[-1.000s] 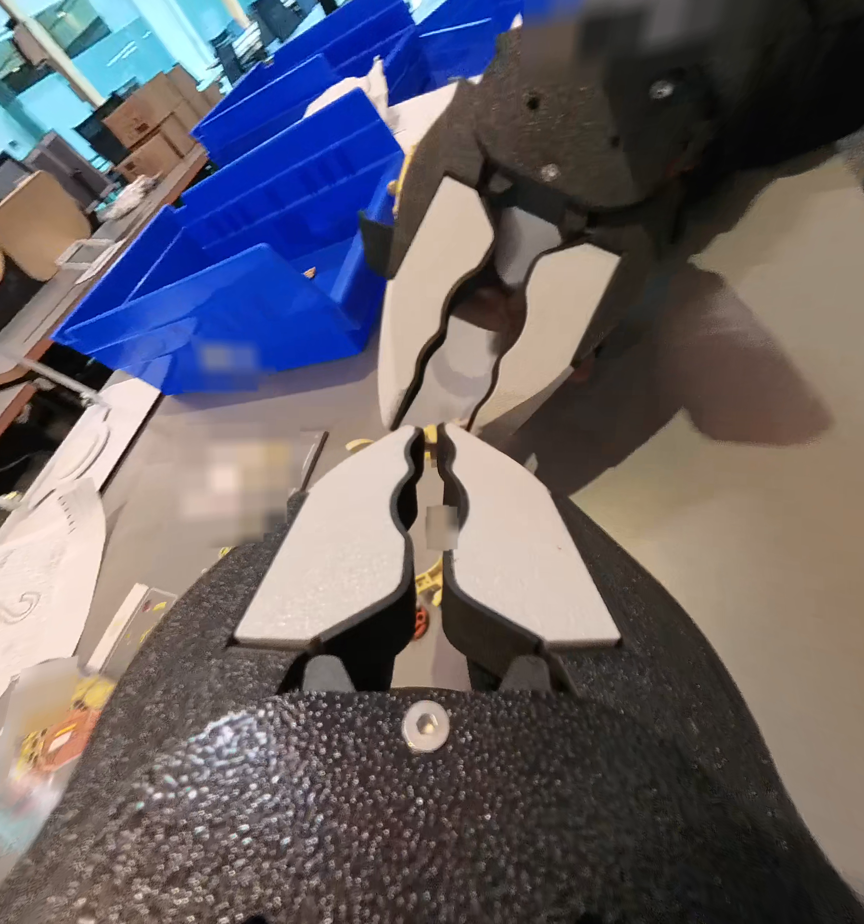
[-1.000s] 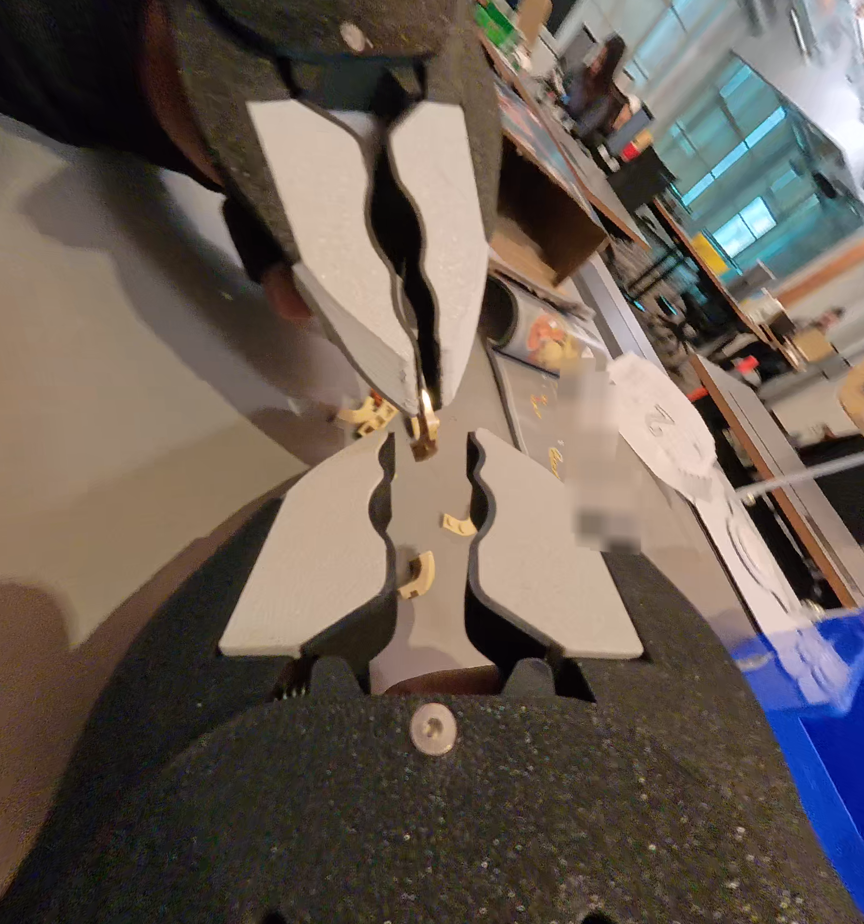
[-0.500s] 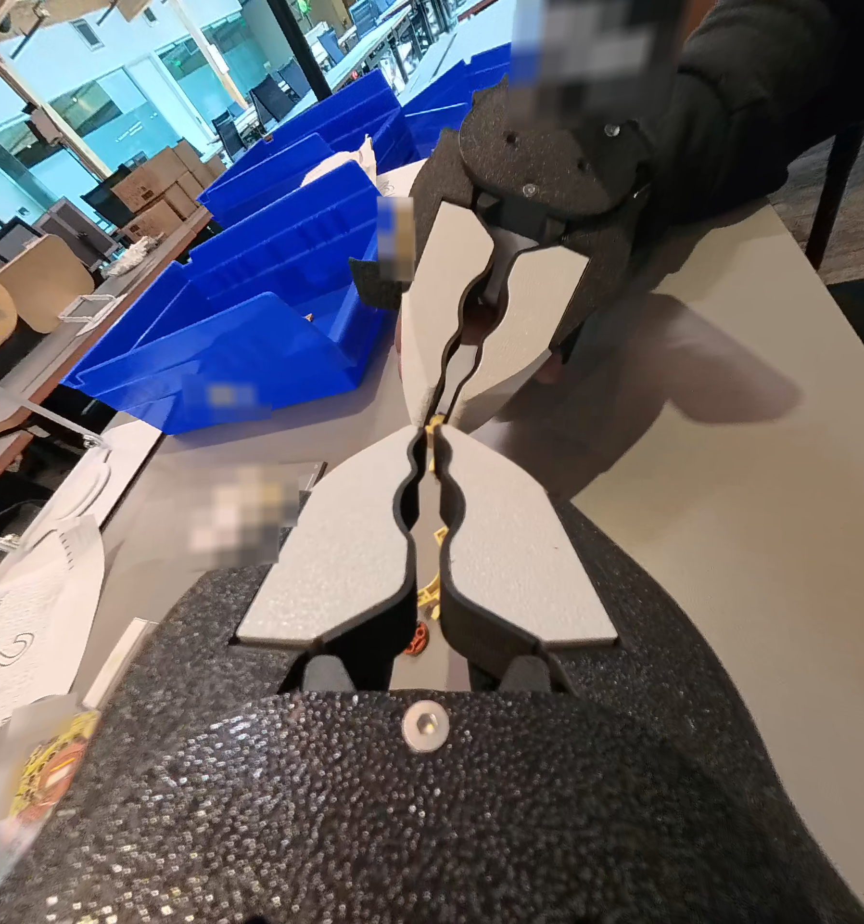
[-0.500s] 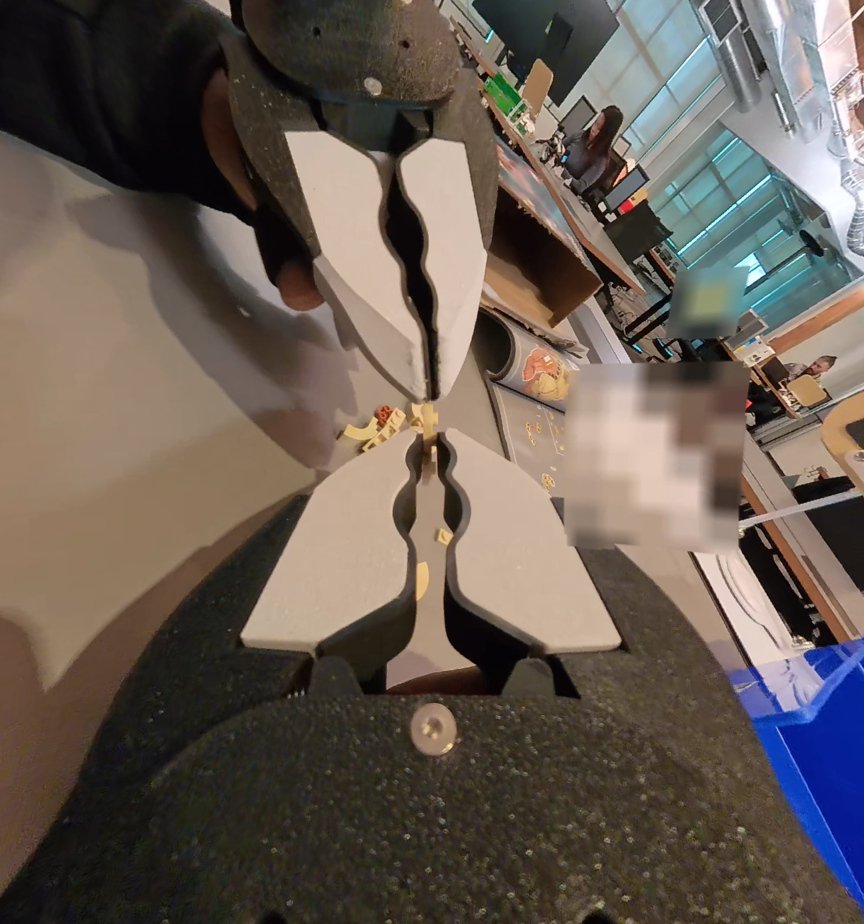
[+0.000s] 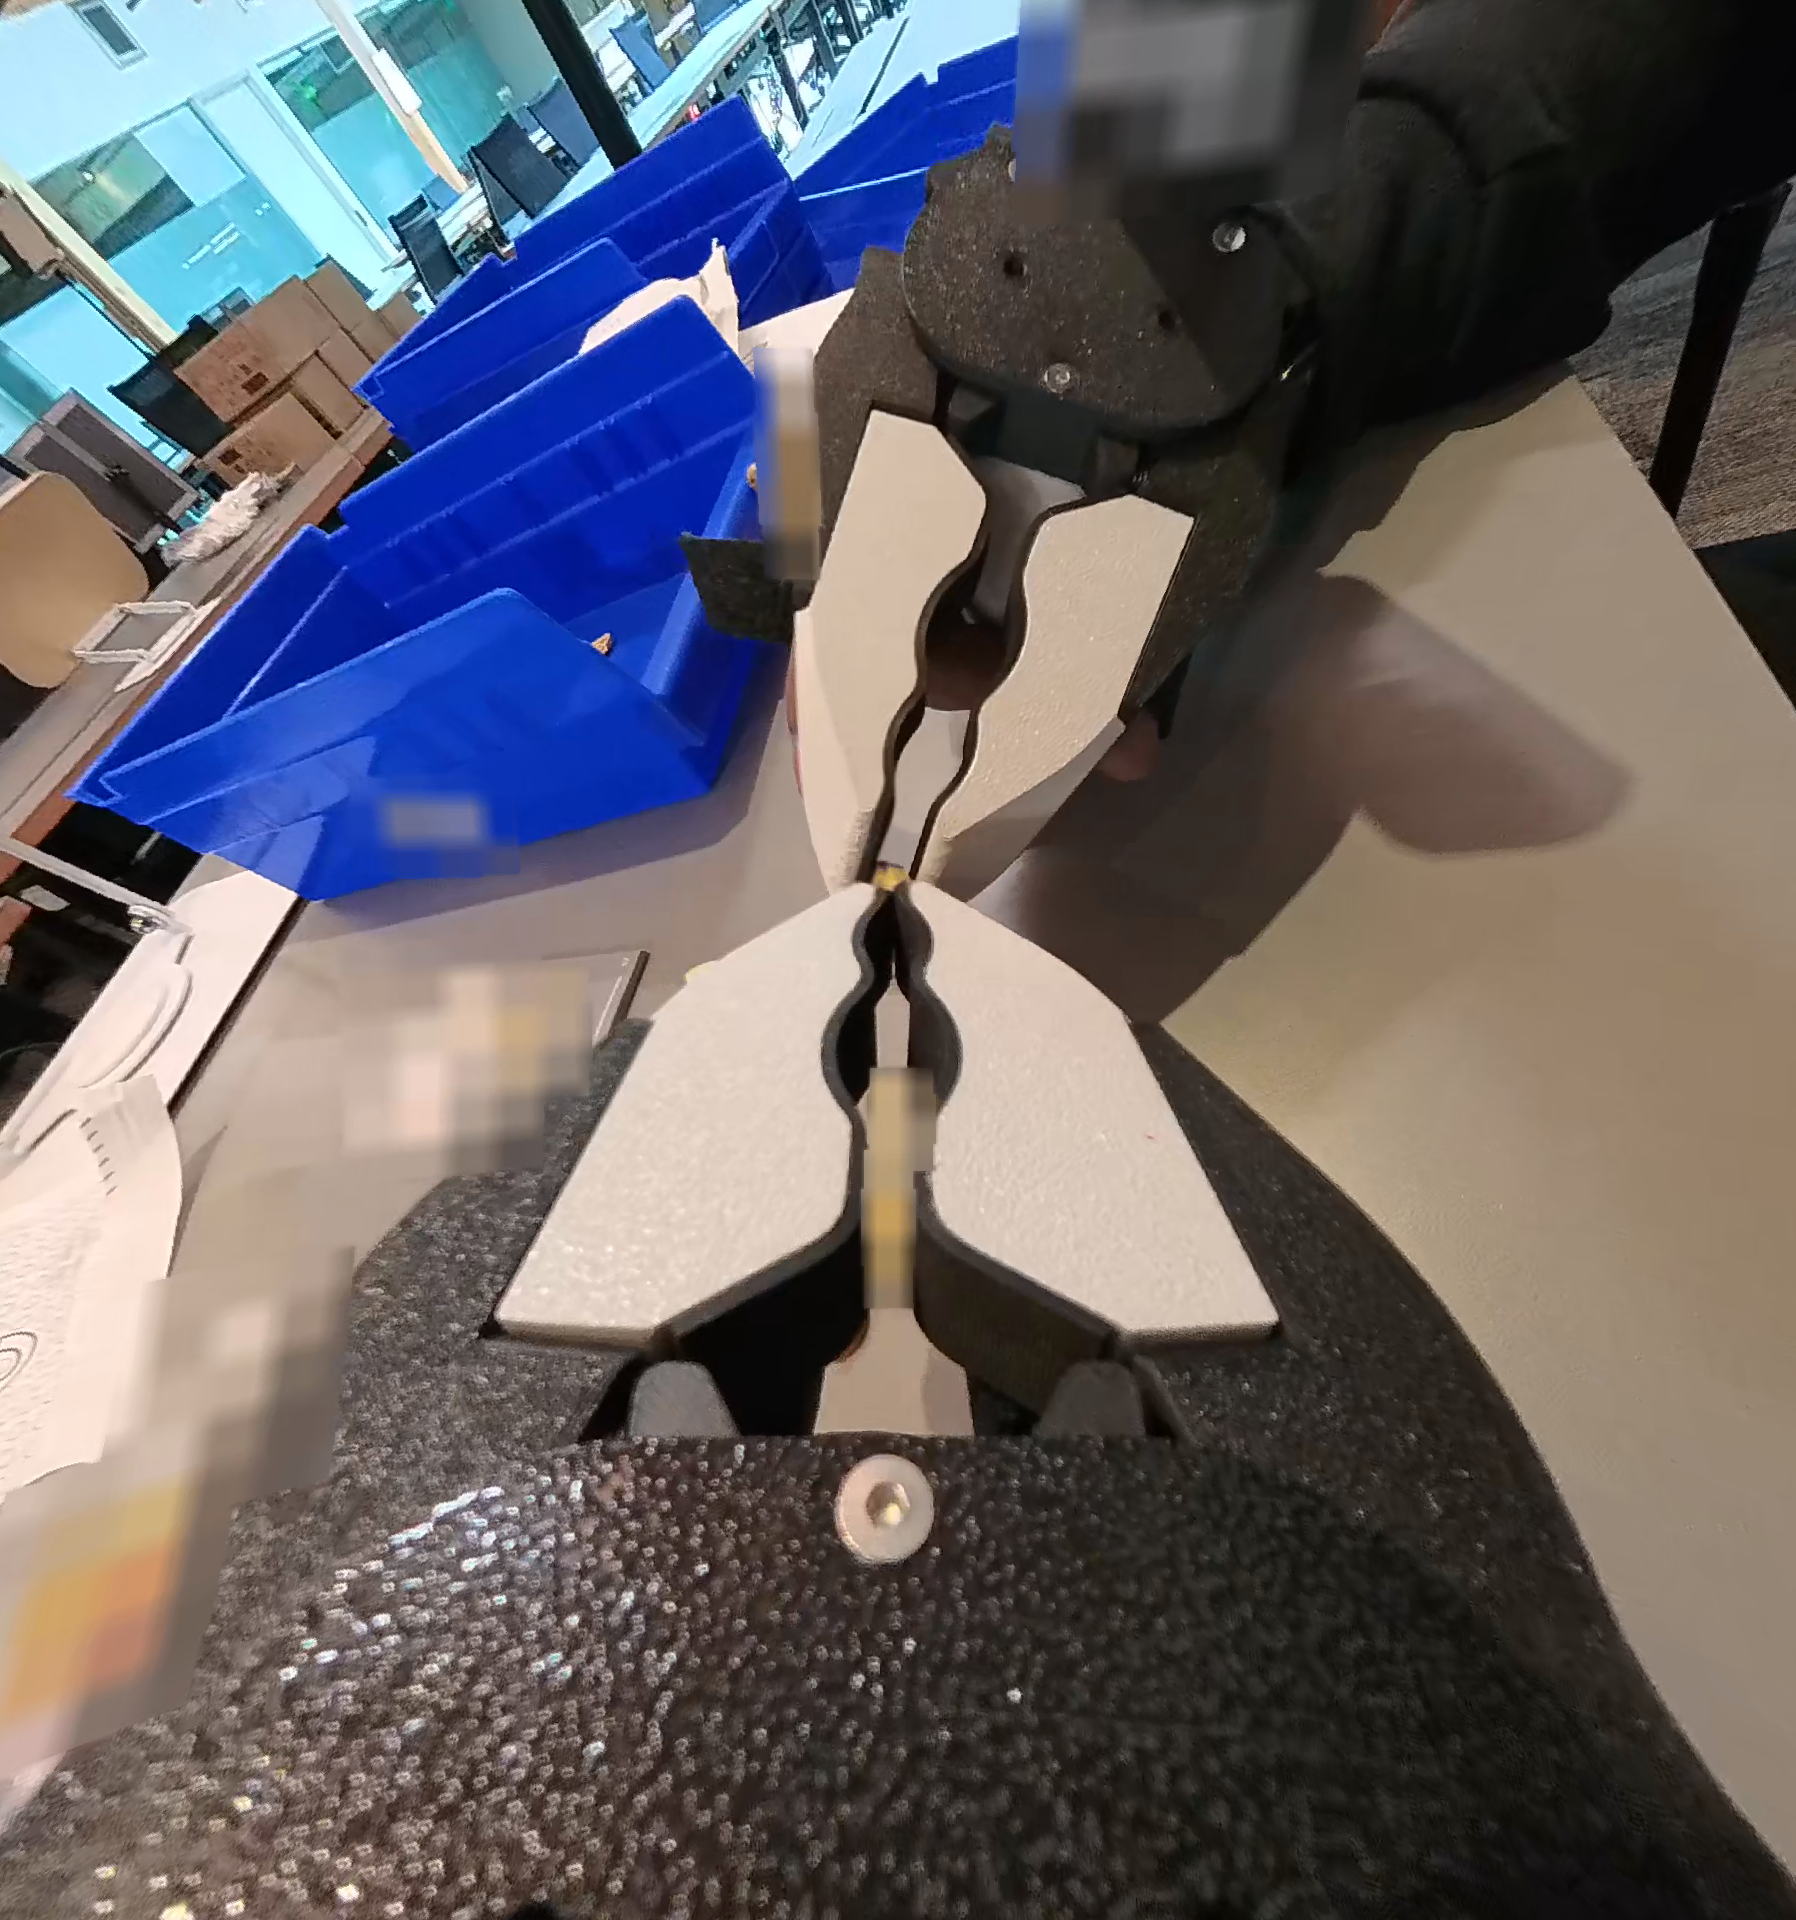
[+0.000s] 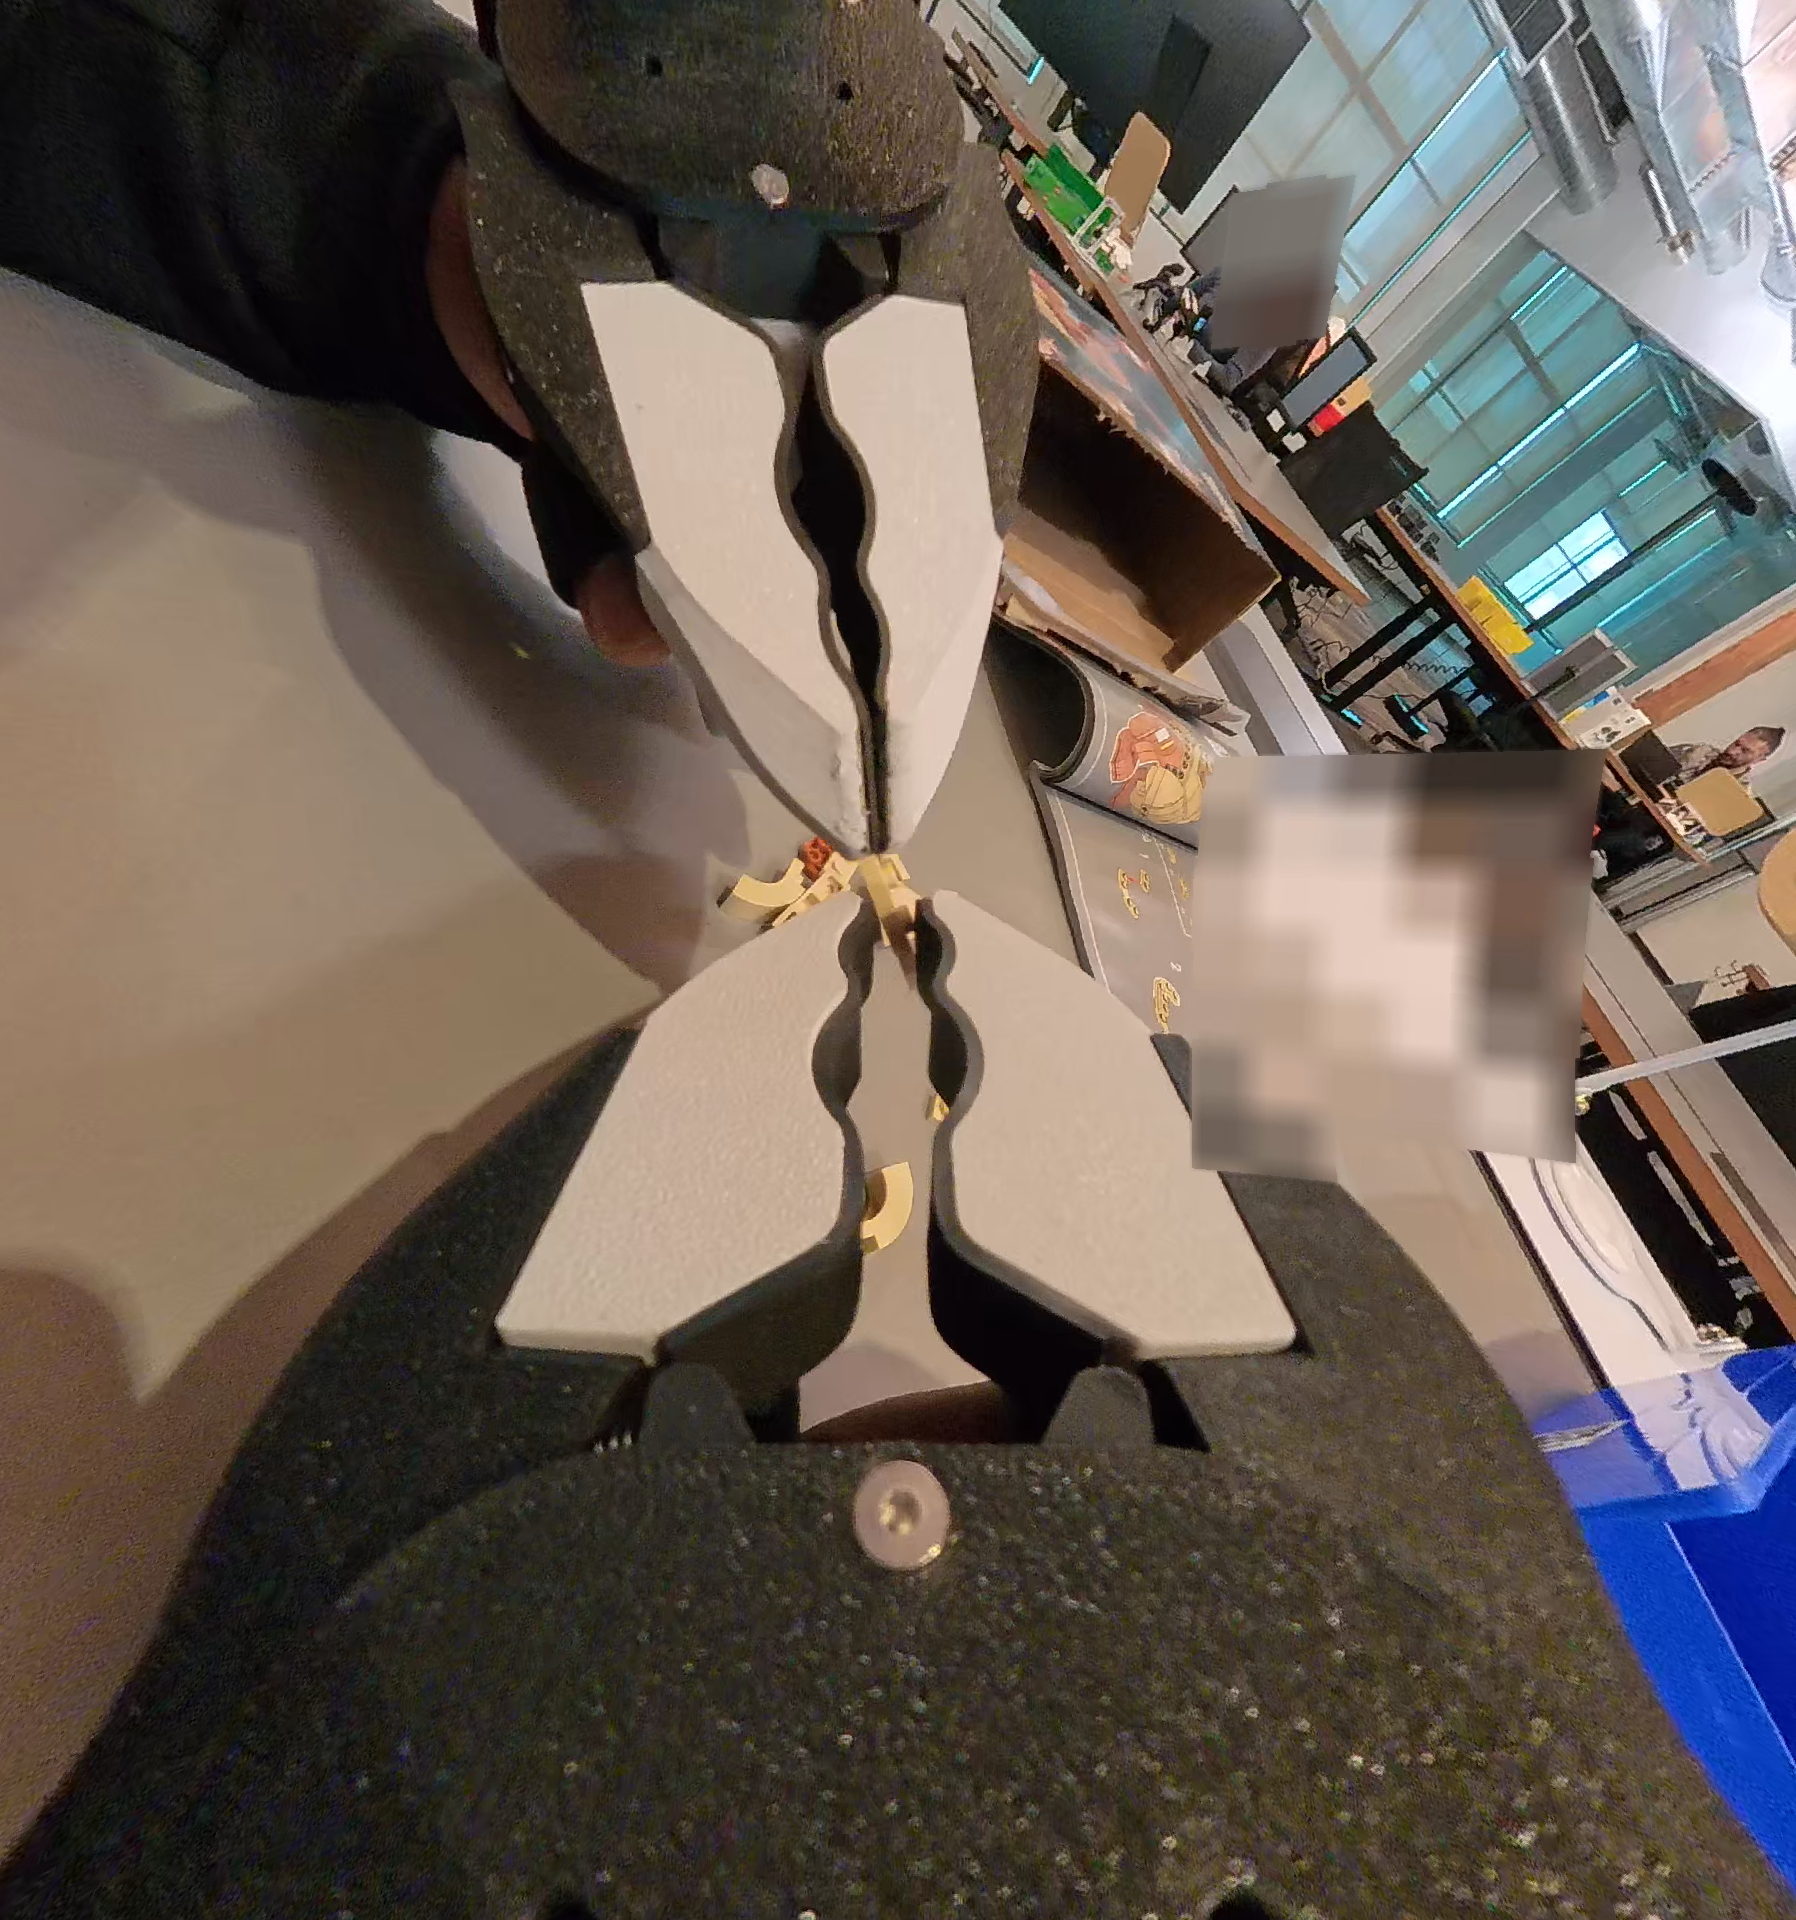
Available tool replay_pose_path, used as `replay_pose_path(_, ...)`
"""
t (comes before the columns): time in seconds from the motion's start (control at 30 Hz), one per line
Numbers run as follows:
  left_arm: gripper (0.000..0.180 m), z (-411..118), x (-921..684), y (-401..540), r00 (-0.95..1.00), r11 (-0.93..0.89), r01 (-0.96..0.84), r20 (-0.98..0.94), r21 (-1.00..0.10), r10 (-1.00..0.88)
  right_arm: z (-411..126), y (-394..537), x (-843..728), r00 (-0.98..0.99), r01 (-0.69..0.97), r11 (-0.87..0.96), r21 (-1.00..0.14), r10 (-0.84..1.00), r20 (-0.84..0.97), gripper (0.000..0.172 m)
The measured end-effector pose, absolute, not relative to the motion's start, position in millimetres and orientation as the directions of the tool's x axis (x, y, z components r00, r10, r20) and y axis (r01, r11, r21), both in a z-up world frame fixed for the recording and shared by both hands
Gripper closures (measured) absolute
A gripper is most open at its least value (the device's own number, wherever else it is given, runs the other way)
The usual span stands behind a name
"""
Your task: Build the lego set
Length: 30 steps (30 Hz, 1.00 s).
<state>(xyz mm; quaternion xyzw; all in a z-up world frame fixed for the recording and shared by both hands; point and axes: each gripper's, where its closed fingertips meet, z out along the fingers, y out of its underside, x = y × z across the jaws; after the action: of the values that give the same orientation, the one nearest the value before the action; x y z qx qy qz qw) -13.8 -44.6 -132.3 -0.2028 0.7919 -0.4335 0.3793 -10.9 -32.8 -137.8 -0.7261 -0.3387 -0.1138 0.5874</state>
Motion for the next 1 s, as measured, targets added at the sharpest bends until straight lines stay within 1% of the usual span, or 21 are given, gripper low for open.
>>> replay_pose_path(0.17, 0.180, -132, -13, -44, -0.631, 0.525, 0.001, -0.408, -0.851, -0.660, -138, -33, -13, 0.737, 0.634, -0.073, -0.770, 0.359, 0.572, 0.166)
replay_pose_path(0.33, 0.180, -134, -12, -43, -0.629, 0.530, -0.012, -0.406, -0.848, -0.663, -140, -34, -16, 0.707, 0.670, -0.065, -0.739, 0.359, 0.609, 0.167)
replay_pose_path(0.53, 0.180, -135, -13, -45, -0.639, 0.533, -0.016, -0.402, -0.846, -0.656, -137, -33, -13, 0.722, 0.658, -0.069, -0.750, 0.340, 0.603, 0.167)
replay_pose_path(0.73, 0.180, -135, -11, -40, -0.624, 0.543, -0.024, -0.412, -0.840, -0.664, -136, -34, -14, 0.698, 0.684, -0.053, -0.727, 0.336, 0.632, 0.167)
replay_pose_path(0.8, 0.180, -140, -9, -31, -0.609, 0.566, -0.067, -0.415, -0.822, -0.676, -135, -35, -13, 0.686, 0.698, -0.050, -0.714, 0.334, 0.647, 0.167)
replay_pose_path(0.9, 0.180, -165, -13, -23, -0.666, 0.560, -0.237, -0.286, -0.794, -0.688, -135, -37, -9, 0.666, 0.721, -0.047, -0.691, 0.325, 0.672, 0.167)
replay_pose_path(0.93, 0.169, -170, -10, -20, -0.654, 0.565, -0.280, -0.276, -0.776, -0.704, -135, -38, -7, 0.660, 0.727, -0.048, -0.685, 0.320, 0.679, 0.167)
replay_pose_path(0.97, 0.164, -174, -8, -17, -0.641, 0.575, -0.302, -0.284, -0.760, -0.713, -135, -39, -6, 0.656, 0.732, -0.049, -0.679, 0.317, 0.685, 0.167)
replay_pose_path(1.0, 0.164, -177, -6, -17, -0.636, 0.579, -0.321, -0.282, -0.750, -0.718, -135, -39, -5, 0.652, 0.737, -0.049, -0.674, 0.315, 0.689, 0.167)
